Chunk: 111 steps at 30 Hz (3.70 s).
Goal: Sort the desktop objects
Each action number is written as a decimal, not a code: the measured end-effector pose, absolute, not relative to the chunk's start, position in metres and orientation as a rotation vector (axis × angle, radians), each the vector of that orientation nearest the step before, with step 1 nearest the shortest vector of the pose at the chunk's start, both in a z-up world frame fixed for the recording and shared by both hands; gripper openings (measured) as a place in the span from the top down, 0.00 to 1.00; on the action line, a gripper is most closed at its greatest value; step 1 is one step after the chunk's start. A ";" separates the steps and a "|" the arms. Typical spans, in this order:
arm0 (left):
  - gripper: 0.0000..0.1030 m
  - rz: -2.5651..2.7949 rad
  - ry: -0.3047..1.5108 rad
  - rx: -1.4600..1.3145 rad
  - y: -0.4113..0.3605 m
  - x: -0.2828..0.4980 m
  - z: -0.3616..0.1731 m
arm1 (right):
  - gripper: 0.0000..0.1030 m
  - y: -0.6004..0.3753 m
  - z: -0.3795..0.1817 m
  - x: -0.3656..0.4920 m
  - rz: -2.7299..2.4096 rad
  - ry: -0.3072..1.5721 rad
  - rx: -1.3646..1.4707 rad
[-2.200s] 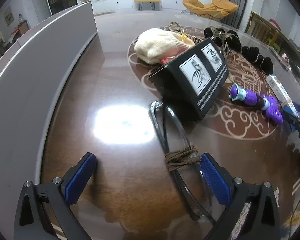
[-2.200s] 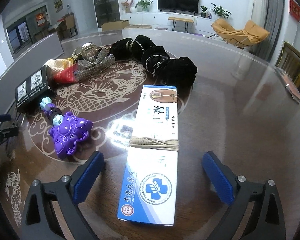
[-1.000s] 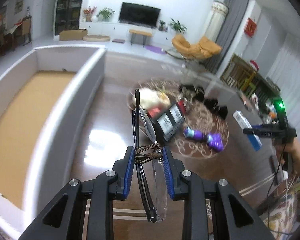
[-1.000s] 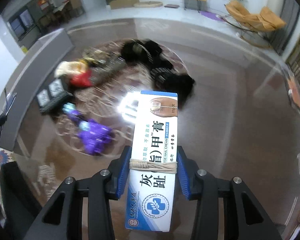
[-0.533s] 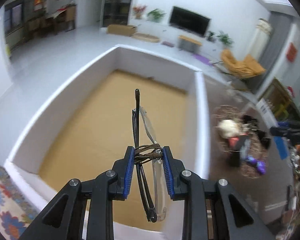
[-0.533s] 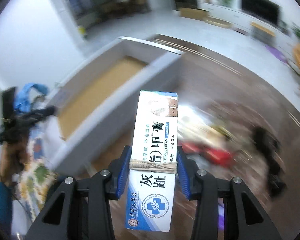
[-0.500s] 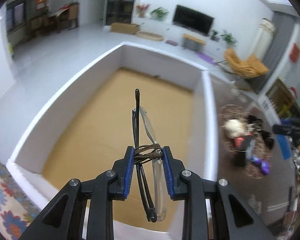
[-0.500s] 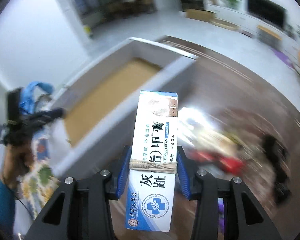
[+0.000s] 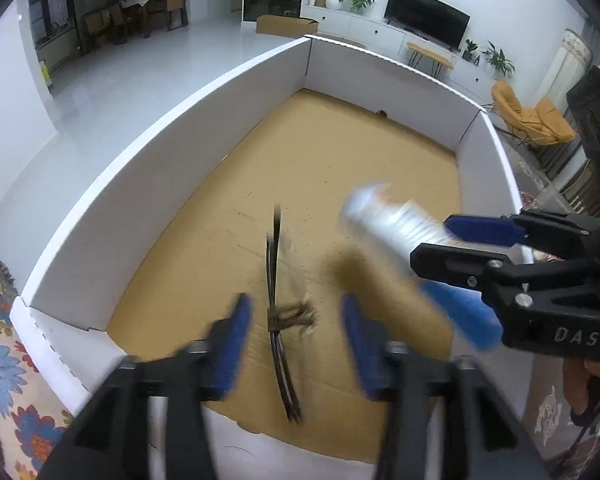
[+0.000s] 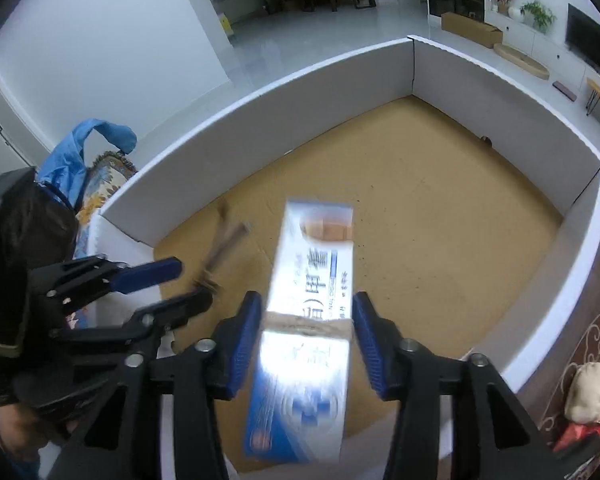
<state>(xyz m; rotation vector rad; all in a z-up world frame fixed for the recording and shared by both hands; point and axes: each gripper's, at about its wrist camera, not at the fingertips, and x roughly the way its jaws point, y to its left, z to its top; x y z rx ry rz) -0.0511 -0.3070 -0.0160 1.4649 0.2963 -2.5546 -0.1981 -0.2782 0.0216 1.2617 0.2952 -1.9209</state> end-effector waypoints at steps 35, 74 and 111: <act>0.00 -2.923 -0.177 1.570 0.058 -0.087 -0.088 | 0.00 0.198 -0.063 -0.080 -2.679 0.123 1.376; 0.00 -2.974 -0.189 1.537 0.072 -0.103 -0.090 | 0.00 0.172 -0.060 -0.132 -2.701 0.106 1.394; 0.00 -2.974 -0.187 1.537 0.074 -0.105 -0.092 | 0.00 0.171 -0.059 -0.142 -2.708 0.100 1.395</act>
